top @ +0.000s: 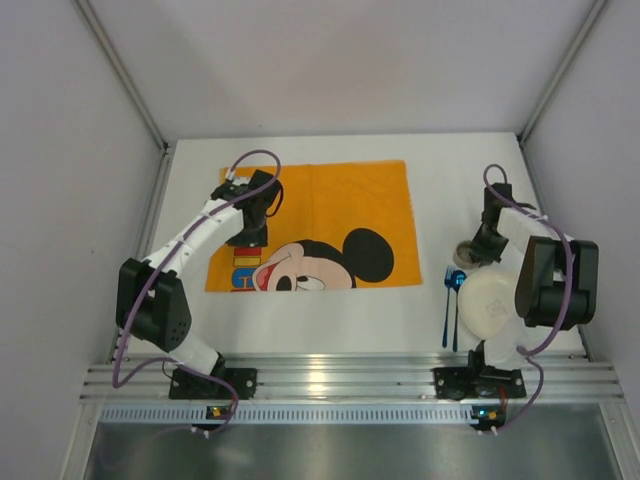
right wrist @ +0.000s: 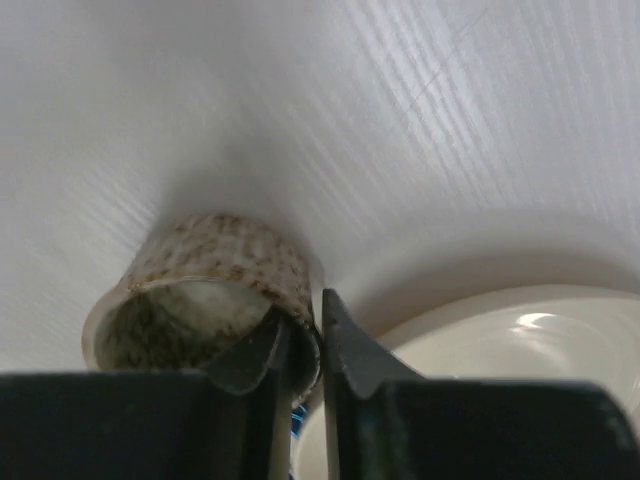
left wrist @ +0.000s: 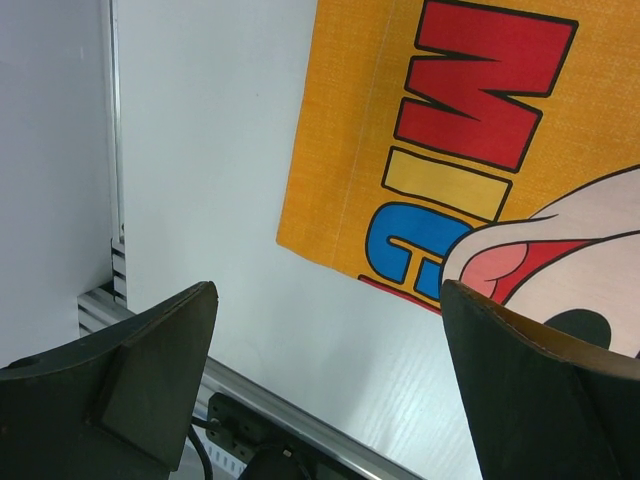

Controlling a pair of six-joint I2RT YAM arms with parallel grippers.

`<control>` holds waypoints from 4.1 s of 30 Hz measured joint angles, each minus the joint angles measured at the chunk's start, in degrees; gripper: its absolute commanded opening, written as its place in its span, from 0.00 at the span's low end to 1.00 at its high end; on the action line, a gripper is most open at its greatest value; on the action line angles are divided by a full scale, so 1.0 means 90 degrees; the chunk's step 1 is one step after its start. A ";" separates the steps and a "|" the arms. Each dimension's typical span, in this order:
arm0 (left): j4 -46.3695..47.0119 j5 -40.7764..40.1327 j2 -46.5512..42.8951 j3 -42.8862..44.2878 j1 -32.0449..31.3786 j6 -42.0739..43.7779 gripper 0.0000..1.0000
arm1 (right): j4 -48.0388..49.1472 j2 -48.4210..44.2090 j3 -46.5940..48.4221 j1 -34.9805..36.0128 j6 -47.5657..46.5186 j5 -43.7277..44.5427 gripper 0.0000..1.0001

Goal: Set the dinner table for one person

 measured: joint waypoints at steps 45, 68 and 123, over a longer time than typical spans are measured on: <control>-0.0019 0.0585 -0.0901 -0.0325 0.0041 0.0109 0.99 | -0.1996 0.5010 0.8510 0.3043 0.0729 0.0563 0.88; 0.0670 0.1775 -0.0872 -0.0920 0.0000 0.0678 0.99 | -0.0447 -0.2516 -0.1741 -0.2443 0.0595 -0.1462 0.92; 0.0765 0.1885 -0.0969 -0.1285 -0.0007 0.0559 0.99 | 0.1144 -0.1450 -0.1545 -0.3099 0.1013 -0.2671 0.79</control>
